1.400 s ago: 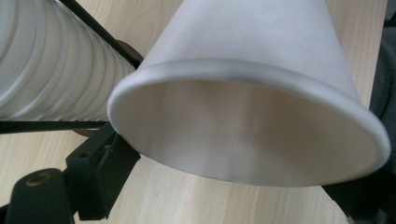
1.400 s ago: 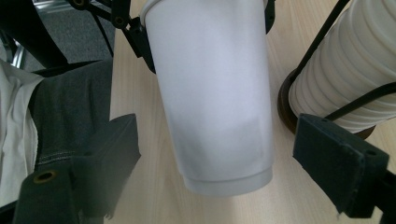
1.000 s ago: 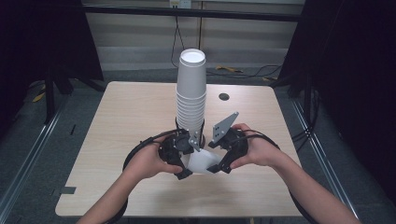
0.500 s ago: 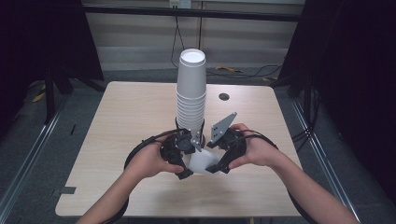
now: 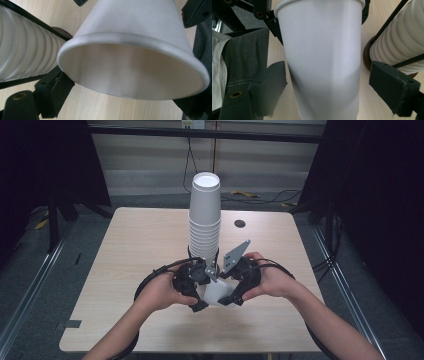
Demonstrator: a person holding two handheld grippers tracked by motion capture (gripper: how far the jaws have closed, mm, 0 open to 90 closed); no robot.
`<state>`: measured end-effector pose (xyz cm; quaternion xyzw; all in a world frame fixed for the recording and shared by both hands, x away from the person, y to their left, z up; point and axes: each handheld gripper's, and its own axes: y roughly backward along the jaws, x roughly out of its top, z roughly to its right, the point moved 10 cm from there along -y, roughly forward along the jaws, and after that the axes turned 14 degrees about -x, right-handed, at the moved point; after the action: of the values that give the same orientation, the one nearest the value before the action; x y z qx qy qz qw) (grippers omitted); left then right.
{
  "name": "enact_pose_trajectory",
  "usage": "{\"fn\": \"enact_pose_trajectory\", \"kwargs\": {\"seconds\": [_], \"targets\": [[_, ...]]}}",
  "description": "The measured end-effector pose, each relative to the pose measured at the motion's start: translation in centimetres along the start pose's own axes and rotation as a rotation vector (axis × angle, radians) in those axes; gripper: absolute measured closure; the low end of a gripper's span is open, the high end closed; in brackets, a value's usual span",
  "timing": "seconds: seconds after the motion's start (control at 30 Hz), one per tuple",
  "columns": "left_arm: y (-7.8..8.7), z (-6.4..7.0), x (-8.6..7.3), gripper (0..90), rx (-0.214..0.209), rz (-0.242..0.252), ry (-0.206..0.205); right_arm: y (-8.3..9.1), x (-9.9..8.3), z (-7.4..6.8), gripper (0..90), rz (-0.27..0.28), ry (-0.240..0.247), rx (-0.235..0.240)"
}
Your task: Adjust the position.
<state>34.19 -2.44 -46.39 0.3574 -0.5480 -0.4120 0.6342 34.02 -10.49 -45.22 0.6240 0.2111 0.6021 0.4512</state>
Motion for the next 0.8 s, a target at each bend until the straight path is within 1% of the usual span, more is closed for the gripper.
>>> {"fn": "enact_pose_trajectory", "kwargs": {"seconds": [0.03,0.1,0.13,0.2,0.23,0.33,0.37,0.4,0.43,0.5,0.57,0.63,0.7,0.73,0.8], "targets": [[-0.03,-0.01,0.12,12.6,0.002,0.005,-0.005,-0.02,-0.03,-0.03,13.9,-0.002,0.000,0.003],[0.04,0.03,0.19,12.6,0.001,-0.002,-0.008,-0.09,-0.03,0.03,14.0,-0.001,0.002,-0.001],[0.00,0.09,0.23,12.6,-0.002,0.002,-0.001,-0.07,-0.02,0.00,14.0,0.000,0.001,0.003],[0.00,0.09,0.25,12.5,-0.001,0.000,0.000,-0.03,0.06,-0.04,14.1,0.005,-0.001,0.006],[-0.01,0.04,0.27,12.6,-0.001,-0.003,-0.008,-0.01,0.05,-0.04,14.2,0.005,-0.001,0.006],[-0.09,0.06,0.32,12.6,-0.005,-0.002,-0.008,0.01,0.04,-0.03,14.2,0.004,-0.012,0.008],[-0.08,-0.01,0.33,12.5,0.002,-0.002,-0.009,0.01,-0.01,0.02,14.2,0.002,-0.007,0.008],[-0.12,0.07,0.27,12.6,-0.002,-0.003,0.000,0.02,-0.03,0.03,14.2,0.000,-0.007,0.007],[-0.08,-0.04,0.31,12.6,0.006,-0.004,-0.007,0.02,-0.04,0.04,14.2,-0.001,-0.005,0.007],[-0.03,-0.01,0.31,12.6,0.001,-0.005,-0.008,0.02,-0.10,0.02,14.3,-0.006,0.001,0.006],[-0.02,-0.01,0.34,12.6,0.008,-0.004,-0.003,-0.04,-0.09,-0.07,14.4,-0.008,0.003,0.008],[-0.01,0.00,0.37,12.5,0.008,-0.010,-0.010,-0.15,-0.04,-0.14,14.4,-0.010,-0.001,0.007],[0.00,0.08,0.37,12.6,0.003,-0.011,-0.004,-0.28,0.01,-0.19,14.4,-0.008,0.008,0.010],[0.01,0.09,0.39,12.6,0.004,-0.010,-0.004,-0.26,-0.03,-0.26,14.4,-0.015,0.003,0.013],[0.07,0.02,0.51,12.5,0.008,0.002,-0.009,-0.33,0.03,-0.21,14.5,-0.009,0.009,0.010]]}}
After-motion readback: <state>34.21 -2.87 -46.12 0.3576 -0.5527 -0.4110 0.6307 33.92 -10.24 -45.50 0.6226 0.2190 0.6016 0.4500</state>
